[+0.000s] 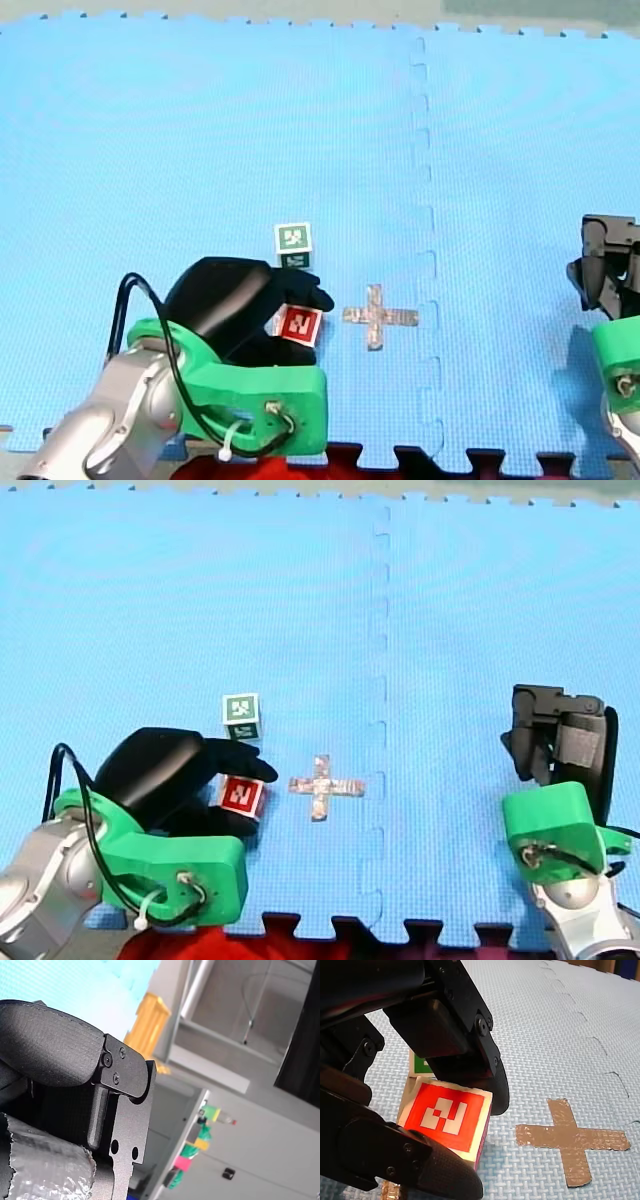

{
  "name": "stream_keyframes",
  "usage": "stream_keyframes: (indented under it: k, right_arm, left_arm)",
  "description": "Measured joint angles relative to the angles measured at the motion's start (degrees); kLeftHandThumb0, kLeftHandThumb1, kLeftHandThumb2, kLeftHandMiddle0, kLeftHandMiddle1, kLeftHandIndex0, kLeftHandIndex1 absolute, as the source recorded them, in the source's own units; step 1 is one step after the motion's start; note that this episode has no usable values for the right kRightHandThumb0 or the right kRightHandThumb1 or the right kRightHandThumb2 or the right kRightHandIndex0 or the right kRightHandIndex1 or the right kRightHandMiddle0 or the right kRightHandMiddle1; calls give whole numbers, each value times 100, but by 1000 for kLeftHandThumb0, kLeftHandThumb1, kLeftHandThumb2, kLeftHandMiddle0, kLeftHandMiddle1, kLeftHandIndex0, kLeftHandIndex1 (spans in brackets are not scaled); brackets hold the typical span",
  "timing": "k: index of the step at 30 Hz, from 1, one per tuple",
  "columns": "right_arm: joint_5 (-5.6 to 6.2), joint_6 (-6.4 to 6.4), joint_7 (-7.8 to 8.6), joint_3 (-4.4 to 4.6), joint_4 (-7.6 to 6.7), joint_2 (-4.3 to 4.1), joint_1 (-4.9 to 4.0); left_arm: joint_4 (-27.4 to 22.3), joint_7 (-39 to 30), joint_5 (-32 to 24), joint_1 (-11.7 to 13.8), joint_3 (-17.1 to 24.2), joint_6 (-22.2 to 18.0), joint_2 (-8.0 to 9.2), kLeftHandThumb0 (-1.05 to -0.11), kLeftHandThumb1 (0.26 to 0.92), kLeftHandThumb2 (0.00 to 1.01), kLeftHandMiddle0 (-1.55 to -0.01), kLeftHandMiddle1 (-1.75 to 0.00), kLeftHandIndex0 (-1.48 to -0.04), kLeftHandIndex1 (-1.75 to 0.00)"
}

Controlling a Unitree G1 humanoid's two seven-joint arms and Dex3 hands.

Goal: Stack cube left

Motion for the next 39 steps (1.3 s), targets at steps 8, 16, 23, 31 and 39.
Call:
stream_keyframes:
  k: [8, 16, 23, 31, 39]
  right_arm:
    - [-37, -26, -51, 13, -13, 0, 7]
    - [-60, -24, -97, 31, -9, 19, 3]
    - [-55, -24, -85, 38, 33, 42, 1]
    - [-32, -25, -57, 38, 138, 50, -46]
    - [-24, 6, -52, 42, 133, 96, -49]
  left_arm:
    - [-35, 105, 143, 9, -39, -26, 32, -462, 841, 1, -848, -1746, -1181, -130]
    - [-296, -75, 178, 6, -47, 183, -1, -463, 842, 1, -865, -1746, -1197, -85]
    - [-1191, -575, 204, -4, 2, 438, -15, -452, 828, 0, -921, -1746, -1226, -65]
    - [-1501, -672, 434, -263, -74, 451, -79, -456, 824, 0, -965, -1746, -1231, -46]
    - [-1385, -797, 358, -342, -89, 418, -111, -458, 818, 0, -980, -1746, -1232, -36]
